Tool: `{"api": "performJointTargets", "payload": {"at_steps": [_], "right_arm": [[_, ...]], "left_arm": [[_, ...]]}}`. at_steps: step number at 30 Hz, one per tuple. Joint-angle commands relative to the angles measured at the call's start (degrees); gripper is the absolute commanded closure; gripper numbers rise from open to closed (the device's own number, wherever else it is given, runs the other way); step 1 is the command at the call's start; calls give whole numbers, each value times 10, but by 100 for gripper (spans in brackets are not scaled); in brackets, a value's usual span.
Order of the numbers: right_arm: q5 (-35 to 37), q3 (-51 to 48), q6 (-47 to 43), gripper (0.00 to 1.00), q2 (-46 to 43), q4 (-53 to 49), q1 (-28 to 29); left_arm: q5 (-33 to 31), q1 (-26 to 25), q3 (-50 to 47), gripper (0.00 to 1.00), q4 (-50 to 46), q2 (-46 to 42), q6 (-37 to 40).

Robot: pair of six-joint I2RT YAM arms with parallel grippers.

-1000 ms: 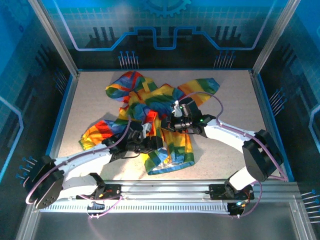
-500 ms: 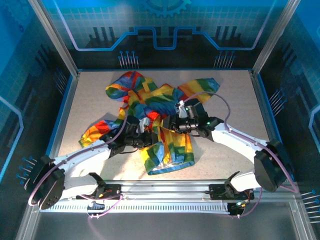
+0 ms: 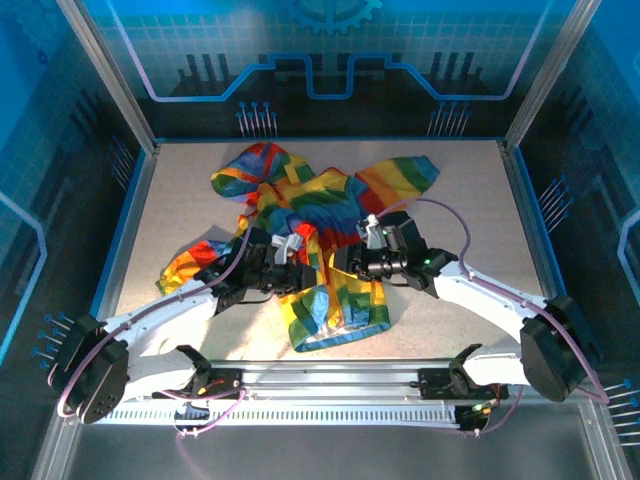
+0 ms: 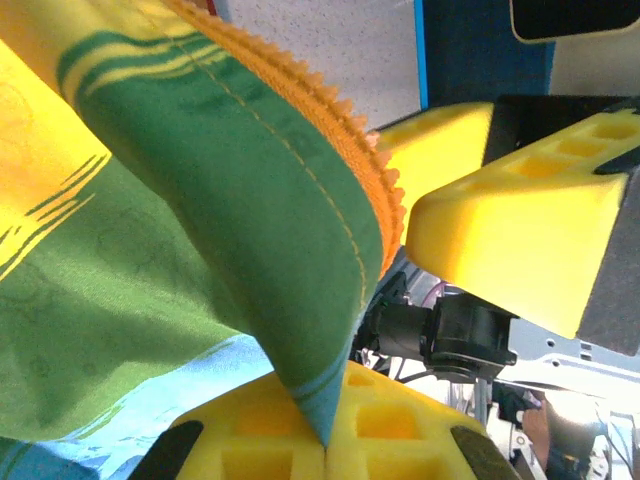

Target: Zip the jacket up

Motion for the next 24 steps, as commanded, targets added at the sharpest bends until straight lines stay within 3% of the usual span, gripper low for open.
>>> {"api": "performJointTargets", "payload": {"at_steps": [1, 7, 16, 24], "right_arm": [[-42, 1, 17, 61, 26, 60, 0], [-62, -17, 46, 61, 39, 140, 2], [-69, -17, 38, 62, 41, 123, 9], [-77, -22, 34, 77, 32, 112, 11]], "left_arm": [[39, 4, 7, 100, 5, 7, 16], [43, 6, 24, 100, -25, 5, 25], [54, 19, 39, 100, -43, 4, 33], [58, 28, 51, 99, -62, 9, 47]]}}
